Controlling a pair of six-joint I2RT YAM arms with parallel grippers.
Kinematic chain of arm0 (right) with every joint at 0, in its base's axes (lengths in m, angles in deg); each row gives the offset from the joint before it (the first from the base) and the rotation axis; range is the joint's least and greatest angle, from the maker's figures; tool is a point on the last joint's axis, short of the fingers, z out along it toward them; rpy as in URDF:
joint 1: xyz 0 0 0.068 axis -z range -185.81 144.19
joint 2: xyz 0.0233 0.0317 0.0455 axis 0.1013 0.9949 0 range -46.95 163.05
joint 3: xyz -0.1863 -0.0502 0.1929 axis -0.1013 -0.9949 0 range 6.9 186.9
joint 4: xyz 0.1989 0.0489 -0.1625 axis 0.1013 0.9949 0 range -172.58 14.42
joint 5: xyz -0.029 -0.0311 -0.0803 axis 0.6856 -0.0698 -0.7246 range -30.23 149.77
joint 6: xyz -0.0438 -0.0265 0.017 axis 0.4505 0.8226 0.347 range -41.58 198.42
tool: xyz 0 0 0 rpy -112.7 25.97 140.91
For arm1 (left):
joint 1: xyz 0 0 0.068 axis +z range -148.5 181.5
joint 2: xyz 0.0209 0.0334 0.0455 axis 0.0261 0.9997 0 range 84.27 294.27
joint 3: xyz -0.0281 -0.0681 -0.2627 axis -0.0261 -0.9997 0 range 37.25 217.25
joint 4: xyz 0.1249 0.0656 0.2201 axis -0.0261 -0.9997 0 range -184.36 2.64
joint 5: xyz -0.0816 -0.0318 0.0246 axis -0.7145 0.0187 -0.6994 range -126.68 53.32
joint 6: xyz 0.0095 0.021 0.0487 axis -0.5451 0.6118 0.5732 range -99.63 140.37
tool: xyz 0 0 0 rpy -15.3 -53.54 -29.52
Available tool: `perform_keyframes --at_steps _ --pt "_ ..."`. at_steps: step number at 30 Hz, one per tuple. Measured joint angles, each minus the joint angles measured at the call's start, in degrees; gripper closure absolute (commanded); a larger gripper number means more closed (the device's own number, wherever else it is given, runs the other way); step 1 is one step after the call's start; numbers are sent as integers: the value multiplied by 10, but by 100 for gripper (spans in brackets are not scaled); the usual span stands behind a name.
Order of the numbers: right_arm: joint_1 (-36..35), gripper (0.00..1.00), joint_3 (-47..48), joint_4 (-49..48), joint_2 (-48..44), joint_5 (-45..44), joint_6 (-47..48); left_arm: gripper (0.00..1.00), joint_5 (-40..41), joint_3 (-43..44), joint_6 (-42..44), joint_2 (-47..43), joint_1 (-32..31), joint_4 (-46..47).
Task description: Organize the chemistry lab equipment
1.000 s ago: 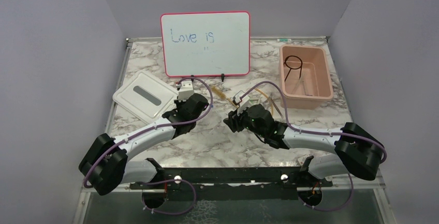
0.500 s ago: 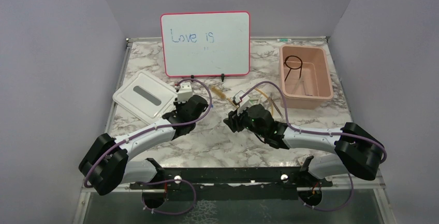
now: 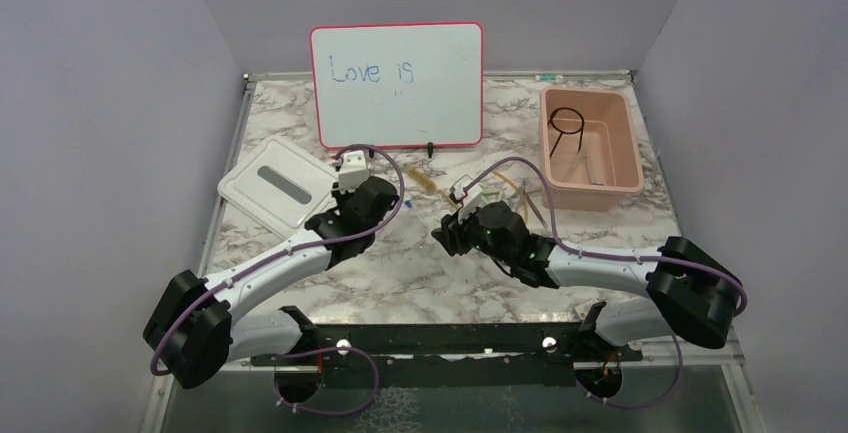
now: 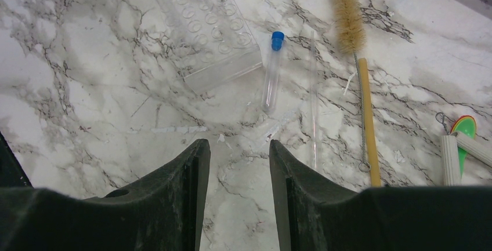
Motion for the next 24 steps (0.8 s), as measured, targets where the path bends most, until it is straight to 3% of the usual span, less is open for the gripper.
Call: perform_keyframes --at_steps 8,24 --pt "0 54 1 0 0 0 0 58 0 17 0 -23 1 -26" --pt "0 54 3 0 2 0 0 64 -30 18 3 -7 44 -20"
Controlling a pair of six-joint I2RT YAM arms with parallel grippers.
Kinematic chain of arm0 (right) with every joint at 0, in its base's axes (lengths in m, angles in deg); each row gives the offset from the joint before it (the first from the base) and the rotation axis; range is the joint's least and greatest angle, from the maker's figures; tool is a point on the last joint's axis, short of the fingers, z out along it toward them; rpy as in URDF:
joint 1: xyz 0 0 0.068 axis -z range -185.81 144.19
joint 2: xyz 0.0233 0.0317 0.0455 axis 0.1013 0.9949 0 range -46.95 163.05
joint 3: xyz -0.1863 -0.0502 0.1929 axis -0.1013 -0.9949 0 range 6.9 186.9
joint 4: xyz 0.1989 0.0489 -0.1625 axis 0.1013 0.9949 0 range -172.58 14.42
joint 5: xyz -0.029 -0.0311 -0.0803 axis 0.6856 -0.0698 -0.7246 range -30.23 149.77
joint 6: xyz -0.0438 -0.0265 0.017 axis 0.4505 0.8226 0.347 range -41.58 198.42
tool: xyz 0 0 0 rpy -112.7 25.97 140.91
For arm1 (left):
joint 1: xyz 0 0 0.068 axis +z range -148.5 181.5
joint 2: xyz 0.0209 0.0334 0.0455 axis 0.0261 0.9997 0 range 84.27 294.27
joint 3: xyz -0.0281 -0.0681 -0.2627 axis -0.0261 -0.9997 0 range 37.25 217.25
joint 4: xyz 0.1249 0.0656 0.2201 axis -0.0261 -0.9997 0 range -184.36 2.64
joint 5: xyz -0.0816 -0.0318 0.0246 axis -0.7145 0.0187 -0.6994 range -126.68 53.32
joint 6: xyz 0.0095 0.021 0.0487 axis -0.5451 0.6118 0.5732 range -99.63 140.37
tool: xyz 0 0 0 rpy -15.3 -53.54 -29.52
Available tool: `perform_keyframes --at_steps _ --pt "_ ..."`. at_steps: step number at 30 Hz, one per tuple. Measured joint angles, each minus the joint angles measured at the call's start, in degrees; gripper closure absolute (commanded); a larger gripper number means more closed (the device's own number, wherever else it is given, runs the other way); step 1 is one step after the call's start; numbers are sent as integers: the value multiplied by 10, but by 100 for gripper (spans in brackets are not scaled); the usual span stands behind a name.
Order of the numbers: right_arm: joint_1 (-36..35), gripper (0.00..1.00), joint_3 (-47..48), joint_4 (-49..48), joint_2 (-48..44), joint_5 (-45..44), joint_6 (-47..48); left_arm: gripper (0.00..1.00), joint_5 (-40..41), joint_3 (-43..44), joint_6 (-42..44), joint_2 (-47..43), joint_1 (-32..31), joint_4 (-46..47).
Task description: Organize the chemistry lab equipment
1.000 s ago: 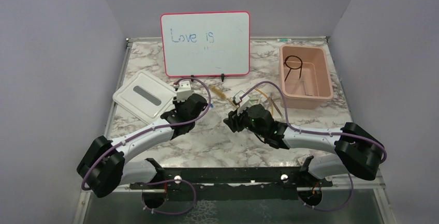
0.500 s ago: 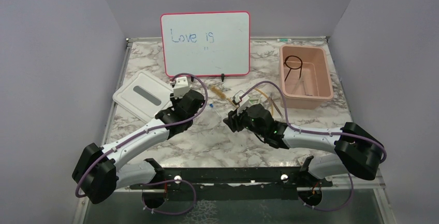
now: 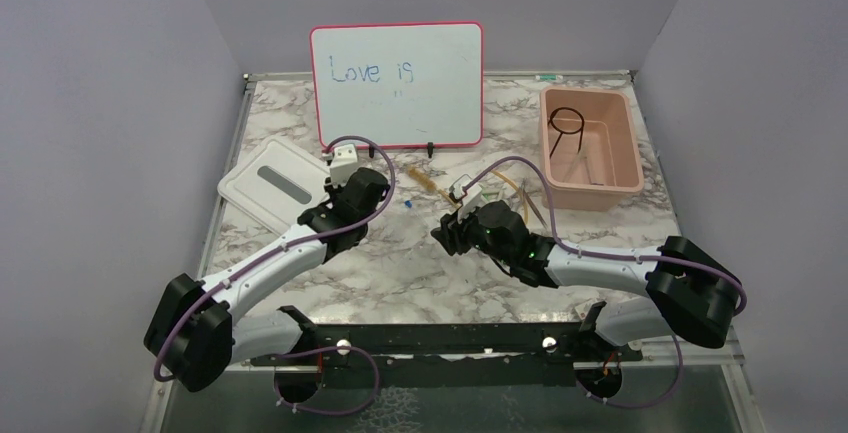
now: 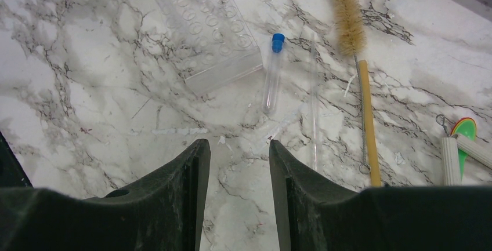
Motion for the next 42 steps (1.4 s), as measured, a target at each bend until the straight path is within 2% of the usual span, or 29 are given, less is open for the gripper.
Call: perform_keyframes --at_steps 7,17,21,42 --pt "0 54 0 0 0 0 0 68 -26 0 6 0 15 14" --pt "0 54 0 0 0 0 0 66 -37 0 5 15 21 18" --pt "0 54 0 0 0 0 0 62 -37 0 2 22 21 16" --pt "0 54 0 0 5 0 0 58 -37 2 -14 19 21 -1"
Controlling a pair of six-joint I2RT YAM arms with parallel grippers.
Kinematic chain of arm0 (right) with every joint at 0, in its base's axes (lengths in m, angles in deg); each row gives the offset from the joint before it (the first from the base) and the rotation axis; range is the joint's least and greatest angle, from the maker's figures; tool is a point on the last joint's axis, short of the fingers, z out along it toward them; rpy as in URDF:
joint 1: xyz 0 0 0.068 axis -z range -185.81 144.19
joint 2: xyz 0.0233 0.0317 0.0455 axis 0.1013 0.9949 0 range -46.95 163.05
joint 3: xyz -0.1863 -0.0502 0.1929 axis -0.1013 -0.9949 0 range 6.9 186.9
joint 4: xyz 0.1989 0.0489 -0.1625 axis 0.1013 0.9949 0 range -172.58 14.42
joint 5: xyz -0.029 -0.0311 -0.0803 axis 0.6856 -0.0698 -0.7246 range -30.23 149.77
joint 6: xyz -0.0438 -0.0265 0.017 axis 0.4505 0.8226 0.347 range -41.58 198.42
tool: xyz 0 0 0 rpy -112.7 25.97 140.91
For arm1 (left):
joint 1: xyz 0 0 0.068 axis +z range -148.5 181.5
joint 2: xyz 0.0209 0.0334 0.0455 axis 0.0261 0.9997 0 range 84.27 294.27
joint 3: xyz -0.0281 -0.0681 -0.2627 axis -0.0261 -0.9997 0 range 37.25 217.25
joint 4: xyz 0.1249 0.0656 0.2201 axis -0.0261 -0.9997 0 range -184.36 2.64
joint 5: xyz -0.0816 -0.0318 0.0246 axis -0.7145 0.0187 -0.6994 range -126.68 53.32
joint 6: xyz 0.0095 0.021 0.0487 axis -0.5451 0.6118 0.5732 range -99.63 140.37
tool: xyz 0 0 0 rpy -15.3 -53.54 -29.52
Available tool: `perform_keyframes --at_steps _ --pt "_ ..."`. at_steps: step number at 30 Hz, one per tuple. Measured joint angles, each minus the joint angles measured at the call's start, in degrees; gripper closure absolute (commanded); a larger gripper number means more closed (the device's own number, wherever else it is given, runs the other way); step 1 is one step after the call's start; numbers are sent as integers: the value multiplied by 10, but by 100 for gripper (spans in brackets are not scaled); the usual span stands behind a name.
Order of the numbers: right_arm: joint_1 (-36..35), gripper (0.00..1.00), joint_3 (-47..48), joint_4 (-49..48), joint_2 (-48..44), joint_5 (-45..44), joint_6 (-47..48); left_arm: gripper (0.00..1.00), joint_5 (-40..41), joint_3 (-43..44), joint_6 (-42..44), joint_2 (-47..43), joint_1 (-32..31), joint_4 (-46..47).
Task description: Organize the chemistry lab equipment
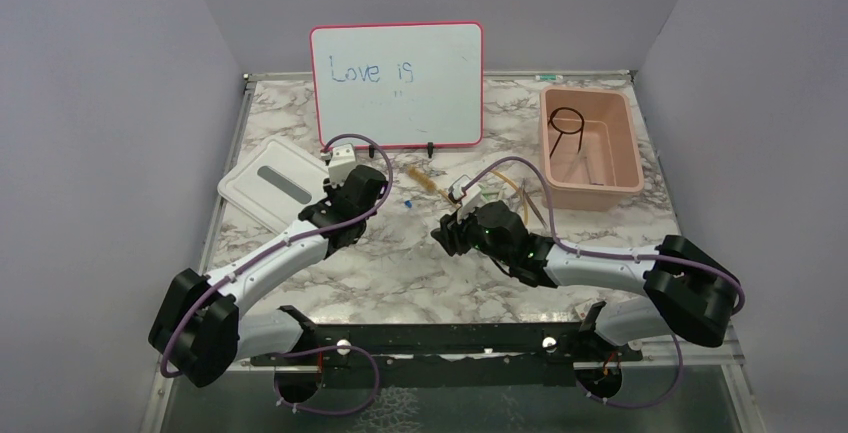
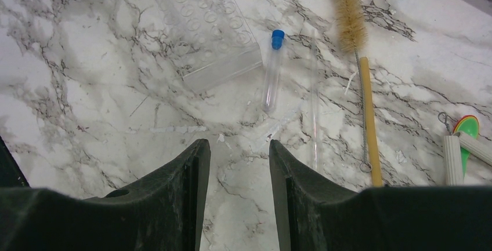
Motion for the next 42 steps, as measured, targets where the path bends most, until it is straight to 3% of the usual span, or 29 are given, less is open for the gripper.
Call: perform_keyframes --at_steps 14,21,33,42 --pt "0 55 15 9 22 0 -10 51 -13 1 -5 -14 0 -19" --pt "0 55 67 49 71 -16 -29 44 -13 18 0 -41 3 -44" --pt "0 62 211 164 208 -42 -37 43 -39 42 23 -122 3 -51" --pt "0 68 273 220 274 -79 -44 43 -53 37 25 -133 4 -54"
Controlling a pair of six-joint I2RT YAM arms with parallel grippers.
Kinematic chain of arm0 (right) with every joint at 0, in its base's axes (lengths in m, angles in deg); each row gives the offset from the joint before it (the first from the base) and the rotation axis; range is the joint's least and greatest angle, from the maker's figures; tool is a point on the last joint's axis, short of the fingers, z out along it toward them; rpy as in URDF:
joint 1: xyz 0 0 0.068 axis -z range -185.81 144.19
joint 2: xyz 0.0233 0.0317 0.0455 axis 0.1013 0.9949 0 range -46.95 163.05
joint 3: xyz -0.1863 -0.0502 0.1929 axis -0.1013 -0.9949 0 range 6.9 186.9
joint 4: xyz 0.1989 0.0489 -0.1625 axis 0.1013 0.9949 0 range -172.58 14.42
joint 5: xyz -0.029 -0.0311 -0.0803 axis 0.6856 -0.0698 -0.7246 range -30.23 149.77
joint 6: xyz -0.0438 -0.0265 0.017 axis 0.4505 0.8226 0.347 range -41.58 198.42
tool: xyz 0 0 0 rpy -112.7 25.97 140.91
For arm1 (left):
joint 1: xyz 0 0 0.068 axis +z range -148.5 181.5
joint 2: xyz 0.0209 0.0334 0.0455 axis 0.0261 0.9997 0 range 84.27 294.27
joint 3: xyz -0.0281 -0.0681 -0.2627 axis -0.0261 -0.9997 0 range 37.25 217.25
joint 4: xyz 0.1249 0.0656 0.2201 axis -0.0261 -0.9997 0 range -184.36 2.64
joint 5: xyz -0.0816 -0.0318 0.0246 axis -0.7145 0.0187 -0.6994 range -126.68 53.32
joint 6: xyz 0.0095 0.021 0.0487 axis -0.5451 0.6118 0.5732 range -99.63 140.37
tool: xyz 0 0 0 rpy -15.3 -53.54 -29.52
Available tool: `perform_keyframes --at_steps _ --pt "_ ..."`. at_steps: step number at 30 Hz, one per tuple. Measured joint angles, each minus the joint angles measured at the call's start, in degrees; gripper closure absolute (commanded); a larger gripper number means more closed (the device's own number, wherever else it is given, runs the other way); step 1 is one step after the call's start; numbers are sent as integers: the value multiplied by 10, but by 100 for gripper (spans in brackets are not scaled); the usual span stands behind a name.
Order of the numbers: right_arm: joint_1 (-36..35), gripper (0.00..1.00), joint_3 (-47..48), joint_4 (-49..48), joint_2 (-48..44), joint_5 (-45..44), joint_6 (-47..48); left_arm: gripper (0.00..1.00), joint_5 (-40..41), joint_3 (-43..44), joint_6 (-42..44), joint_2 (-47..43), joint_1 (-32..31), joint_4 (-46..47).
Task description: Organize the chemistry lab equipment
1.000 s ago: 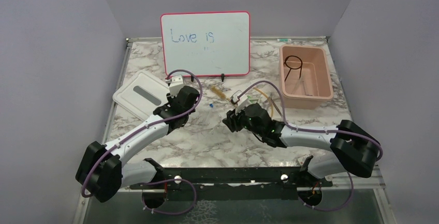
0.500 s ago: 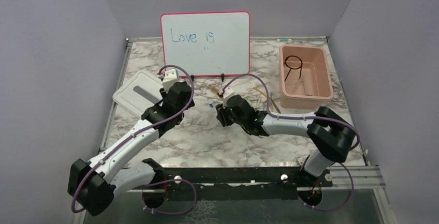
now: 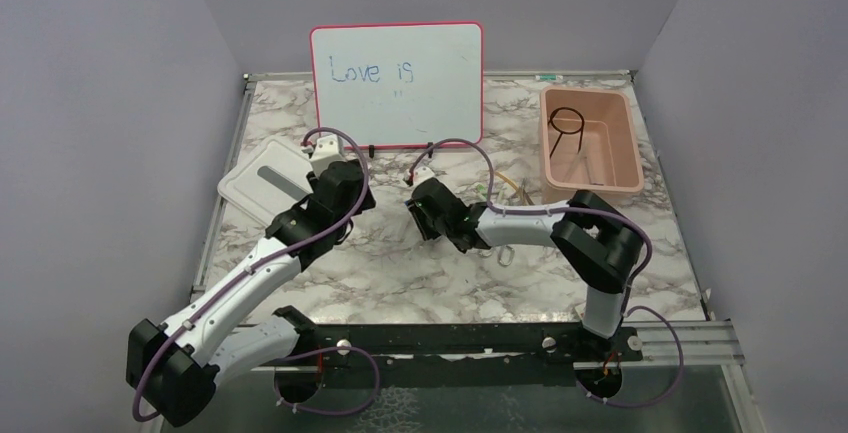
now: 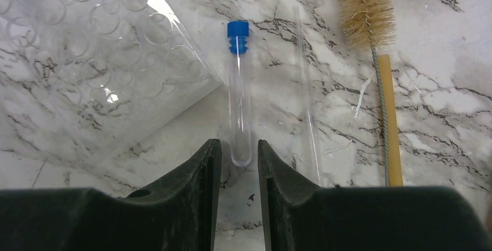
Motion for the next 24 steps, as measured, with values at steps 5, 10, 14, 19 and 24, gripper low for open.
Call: perform_keyframes --at_steps 5,10,14,19,24 --pt "0 89 17 4 25 -13 0 48 -21 0 1 22 0 0" --pt "0 96 20 3 28 -17 5 53 -49 4 5 67 0 0" --pt "0 97 8 -7 21 -20 5 55 -63 18 9 111 0 2" --pt "0 97 -31 -16 -7 -24 -1 58 -69 40 12 158 3 10" --pt "0 97 -56 -23 -25 -24 -8 67 -69 64 17 194 7 16"
